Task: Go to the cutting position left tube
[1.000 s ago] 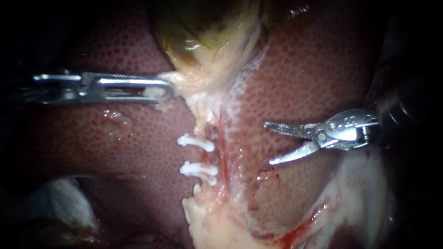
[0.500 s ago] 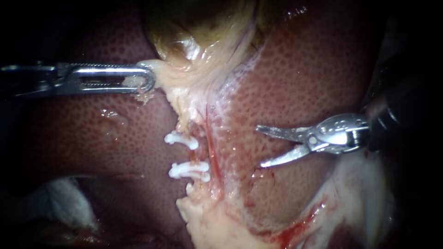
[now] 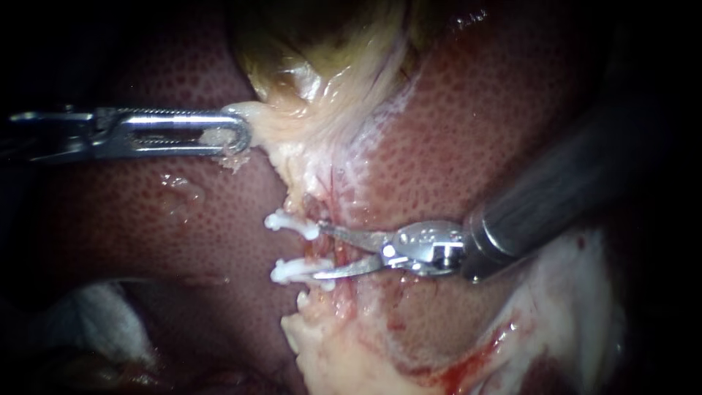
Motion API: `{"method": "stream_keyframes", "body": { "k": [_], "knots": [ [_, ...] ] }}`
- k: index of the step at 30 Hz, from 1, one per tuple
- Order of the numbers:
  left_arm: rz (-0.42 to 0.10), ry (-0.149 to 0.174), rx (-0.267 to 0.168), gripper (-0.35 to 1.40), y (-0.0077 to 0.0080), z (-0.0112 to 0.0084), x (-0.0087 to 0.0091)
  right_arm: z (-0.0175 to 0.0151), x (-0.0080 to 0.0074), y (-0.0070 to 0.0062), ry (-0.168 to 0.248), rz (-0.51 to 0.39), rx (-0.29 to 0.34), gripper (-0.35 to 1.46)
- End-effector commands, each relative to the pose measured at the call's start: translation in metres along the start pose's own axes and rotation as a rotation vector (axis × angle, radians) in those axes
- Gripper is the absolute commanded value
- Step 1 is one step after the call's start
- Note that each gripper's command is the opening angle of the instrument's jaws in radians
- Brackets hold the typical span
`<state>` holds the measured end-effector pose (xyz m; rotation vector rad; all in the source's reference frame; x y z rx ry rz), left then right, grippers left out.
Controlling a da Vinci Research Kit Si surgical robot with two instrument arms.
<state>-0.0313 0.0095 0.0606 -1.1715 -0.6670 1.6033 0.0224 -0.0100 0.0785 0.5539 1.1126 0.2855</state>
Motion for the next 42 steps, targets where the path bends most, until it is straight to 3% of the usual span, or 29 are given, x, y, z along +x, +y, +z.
{"method": "stream_keyframes", "body": {
  "k": [1, 12, 19, 29, 42],
  "knots": [
    [0.0, 0.0, -0.001, -0.35, 0.0001, 0.0, 0.0, 0.0002, 0.0001, 0.0001, -0.003, 0.009, 0.003, 1.43],
    [0.001, -0.001, -0.002, -0.35, 0.0001, 0.0002, -0.0001, 0.0011, 0.0001, -0.0001, -0.066, 0.069, 0.041, 1.43],
    [0.001, -0.002, -0.004, -0.35, 0.0002, 0.0003, -0.0002, 0.0017, -0.0007, -0.0009, -0.108, 0.095, 0.084, 1.43],
    [0.003, -0.004, -0.008, -0.35, 0.0002, 0.0011, -0.0006, 0.0038, -0.0001, -0.0005, -0.111, 0.122, 0.121, 1.4],
    [0.004, -0.005, -0.009, -0.35, 0.0002, 0.0015, -0.0007, 0.0055, 0.0006, 0.0004, -0.053, 0.186, 0.134, 1.29]
  ]
}}
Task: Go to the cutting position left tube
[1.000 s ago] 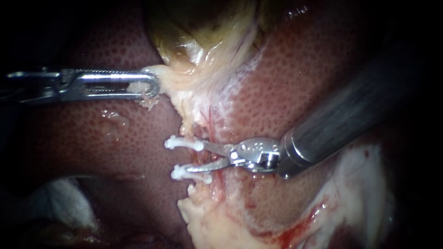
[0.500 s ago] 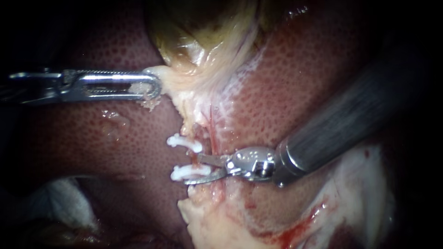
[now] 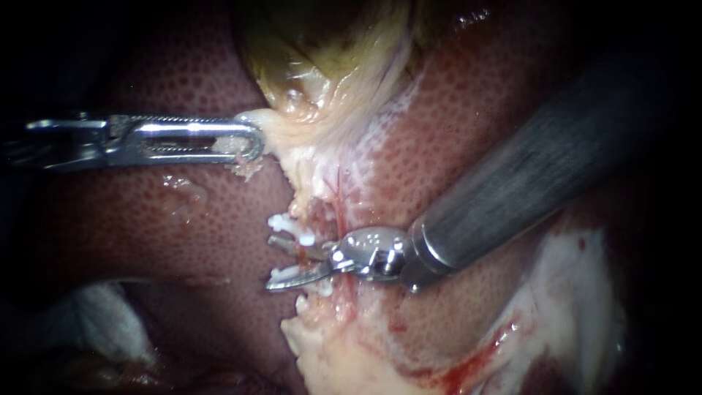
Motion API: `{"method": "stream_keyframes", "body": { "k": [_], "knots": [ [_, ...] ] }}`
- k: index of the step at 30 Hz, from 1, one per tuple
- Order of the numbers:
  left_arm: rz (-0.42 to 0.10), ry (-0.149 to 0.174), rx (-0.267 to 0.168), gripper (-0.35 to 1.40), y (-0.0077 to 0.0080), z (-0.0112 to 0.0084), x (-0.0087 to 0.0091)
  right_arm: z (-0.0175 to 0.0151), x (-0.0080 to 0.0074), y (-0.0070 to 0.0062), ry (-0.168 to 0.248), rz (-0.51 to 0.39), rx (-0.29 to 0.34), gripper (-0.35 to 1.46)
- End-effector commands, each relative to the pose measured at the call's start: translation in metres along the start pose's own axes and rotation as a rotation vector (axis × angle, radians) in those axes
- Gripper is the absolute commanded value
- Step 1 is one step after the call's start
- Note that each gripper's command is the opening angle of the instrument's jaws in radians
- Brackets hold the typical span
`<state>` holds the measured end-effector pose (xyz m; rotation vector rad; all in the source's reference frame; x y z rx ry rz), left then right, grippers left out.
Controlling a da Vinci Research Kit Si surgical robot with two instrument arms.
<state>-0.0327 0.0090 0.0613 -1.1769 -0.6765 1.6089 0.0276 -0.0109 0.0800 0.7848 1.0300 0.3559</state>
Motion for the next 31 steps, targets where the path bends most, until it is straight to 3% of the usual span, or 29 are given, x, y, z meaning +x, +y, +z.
{"method": "stream_keyframes", "body": {
  "k": [1, 14, 31],
  "knots": [
    [0.0, 0.0, 0.001, -0.35, 0.0, 0.0, 0.0, 0.0001, 0.0001, 0.0002, 0.012, 0.004, -0.001, 1.29],
    [0.0, 0.0, 0.001, -0.35, 0.0, 0.0001, 0.0, 0.0011, 0.0006, 0.0011, 0.041, 0.045, -0.001, 1.28],
    [0.0, 0.0, 0.001, -0.35, 0.0, 0.0, 0.0, 0.0011, 0.0006, 0.0012, 0.041, 0.045, -0.001, 1.18]
  ]
}}
